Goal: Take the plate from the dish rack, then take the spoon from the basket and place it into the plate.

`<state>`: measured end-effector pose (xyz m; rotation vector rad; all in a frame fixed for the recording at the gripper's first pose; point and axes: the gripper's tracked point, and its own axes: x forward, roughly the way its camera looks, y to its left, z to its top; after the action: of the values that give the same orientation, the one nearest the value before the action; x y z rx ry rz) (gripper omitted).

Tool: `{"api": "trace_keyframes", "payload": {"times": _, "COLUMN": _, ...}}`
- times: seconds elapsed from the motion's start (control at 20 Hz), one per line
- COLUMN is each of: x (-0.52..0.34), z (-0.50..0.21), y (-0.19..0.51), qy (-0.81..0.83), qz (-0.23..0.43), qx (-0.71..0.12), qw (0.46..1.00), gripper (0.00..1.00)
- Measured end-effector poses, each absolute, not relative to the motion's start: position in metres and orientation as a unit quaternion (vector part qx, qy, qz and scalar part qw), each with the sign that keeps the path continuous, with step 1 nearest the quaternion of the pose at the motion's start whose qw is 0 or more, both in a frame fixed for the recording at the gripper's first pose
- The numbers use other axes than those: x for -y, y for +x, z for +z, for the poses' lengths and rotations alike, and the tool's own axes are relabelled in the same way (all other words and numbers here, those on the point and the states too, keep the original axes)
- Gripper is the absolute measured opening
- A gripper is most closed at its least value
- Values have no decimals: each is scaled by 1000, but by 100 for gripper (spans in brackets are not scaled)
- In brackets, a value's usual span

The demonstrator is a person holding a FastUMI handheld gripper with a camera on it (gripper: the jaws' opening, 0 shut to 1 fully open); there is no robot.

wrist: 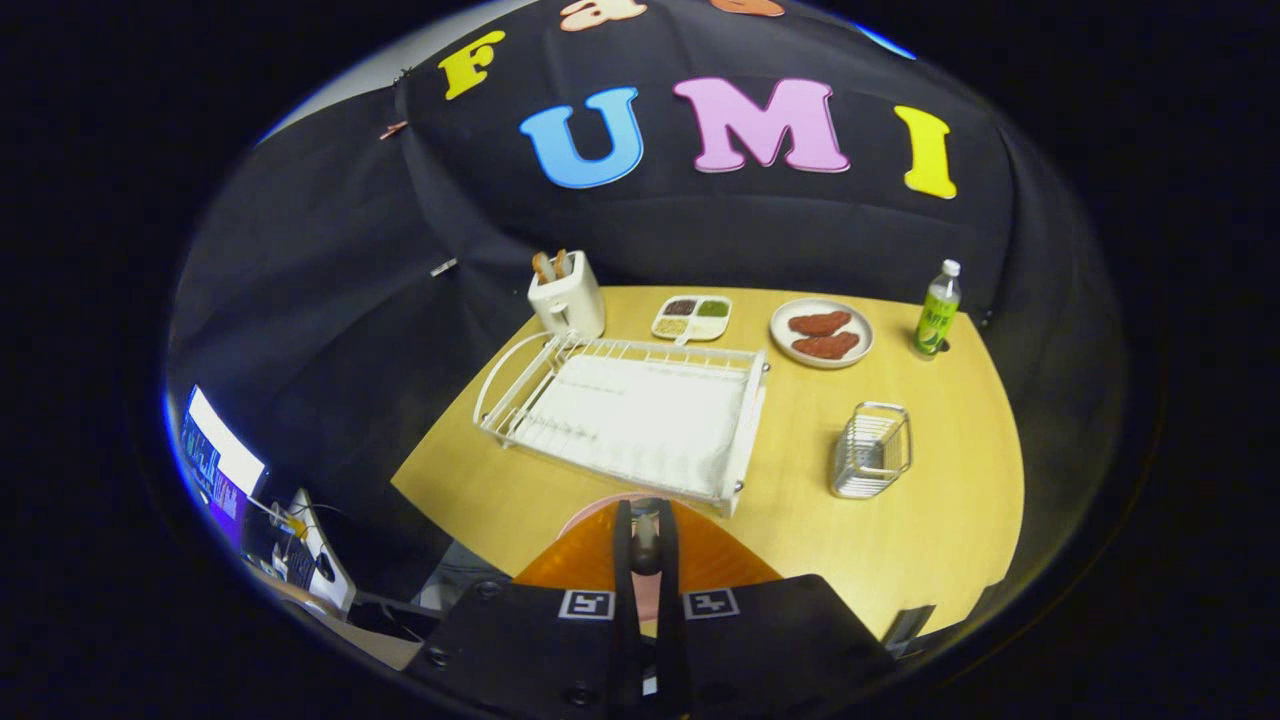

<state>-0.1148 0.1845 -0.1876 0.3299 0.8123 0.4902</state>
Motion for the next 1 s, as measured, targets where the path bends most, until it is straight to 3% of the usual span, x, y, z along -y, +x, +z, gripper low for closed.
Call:
{"api": "trace_keyframes", "payload": {"times": 0.3, "x": -238, "z": -261, "y": -116, "qy": 132, "qz": 290, "qx": -415, "qw": 852, "gripper": 10}}
{"api": "trace_keyframes", "payload": {"times": 0.55, "x": -261, "z": -281, "y": -118, "qy": 145, "qz": 317, "qx": -394, "qw": 850, "gripper": 10}}
{"api": "trace_keyframes", "payload": {"times": 1.0, "x": -244, "z": -326, "y": -151, "qy": 127, "qz": 348, "qx": -439, "qw": 818, "gripper": 14}}
